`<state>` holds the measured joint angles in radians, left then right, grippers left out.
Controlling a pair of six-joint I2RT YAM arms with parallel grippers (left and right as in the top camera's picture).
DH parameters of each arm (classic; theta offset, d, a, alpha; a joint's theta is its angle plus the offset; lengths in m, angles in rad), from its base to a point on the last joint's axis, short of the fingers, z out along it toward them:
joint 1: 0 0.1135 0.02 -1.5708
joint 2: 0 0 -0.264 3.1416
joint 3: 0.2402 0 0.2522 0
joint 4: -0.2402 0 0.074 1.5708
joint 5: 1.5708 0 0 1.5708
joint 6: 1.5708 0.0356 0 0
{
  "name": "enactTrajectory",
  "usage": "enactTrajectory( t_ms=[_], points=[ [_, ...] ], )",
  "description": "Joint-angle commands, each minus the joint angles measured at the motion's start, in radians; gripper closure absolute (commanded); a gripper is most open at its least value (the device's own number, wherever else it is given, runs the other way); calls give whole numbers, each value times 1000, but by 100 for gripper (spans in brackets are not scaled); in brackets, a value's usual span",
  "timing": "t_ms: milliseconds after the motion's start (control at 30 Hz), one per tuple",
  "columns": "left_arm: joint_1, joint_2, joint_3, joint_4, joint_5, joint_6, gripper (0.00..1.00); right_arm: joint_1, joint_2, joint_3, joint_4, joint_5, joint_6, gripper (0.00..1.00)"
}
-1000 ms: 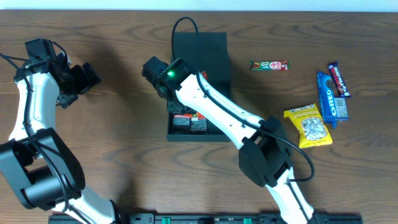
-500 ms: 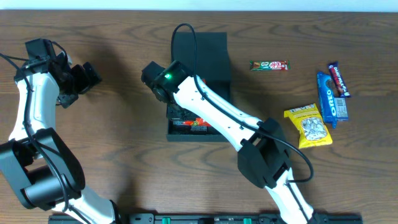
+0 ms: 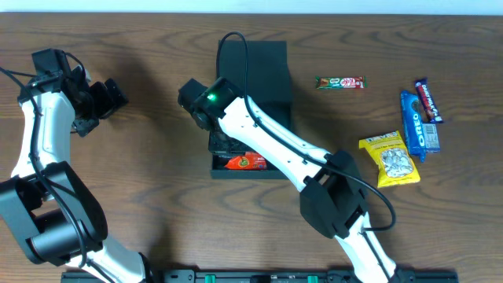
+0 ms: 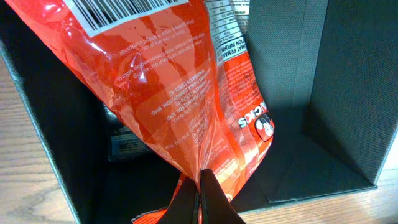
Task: Pack container
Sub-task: 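Place the red bag into the box and release it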
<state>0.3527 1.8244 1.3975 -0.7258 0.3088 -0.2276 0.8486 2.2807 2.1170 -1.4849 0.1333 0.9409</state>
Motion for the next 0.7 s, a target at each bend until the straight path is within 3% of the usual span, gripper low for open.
enactTrajectory(
  t_ms=[0,100,133,200,233,300,367,433,467,500,533,667],
  points=[
    [0,6,7,-3,7,18,5,10,-4,-4,10,34,32,98],
    [0,6,7,-3,7,18,5,11,-4,-5,45,31,6,98],
    [0,6,7,-3,7,18,5,13,-4,-5,76,21,-26,81],
    [0,6,7,-3,7,18,5,13,-5,-4,125,21,-79,18],
    [0,6,7,-3,7,18,5,13,-5,-4,142,20,-103,1],
    [0,6,7,-3,7,18,5,6,-5,-4,150,21,-151,1],
    [0,6,7,-3,7,18,5,-6,-5,-3,150,24,-204,18],
    [0,6,7,-2,6,18,5,-21,-13,-1,149,23,-245,50],
    [0,6,7,-2,6,19,5,-34,-23,9,139,24,-267,76],
    [0,6,7,-2,6,19,4,-43,-29,17,129,23,-276,91],
    [0,6,7,-2,6,19,5,-53,-37,26,113,24,-277,98],
    [0,6,7,-2,6,19,4,-113,-67,32,106,-19,-357,99]
  ],
)
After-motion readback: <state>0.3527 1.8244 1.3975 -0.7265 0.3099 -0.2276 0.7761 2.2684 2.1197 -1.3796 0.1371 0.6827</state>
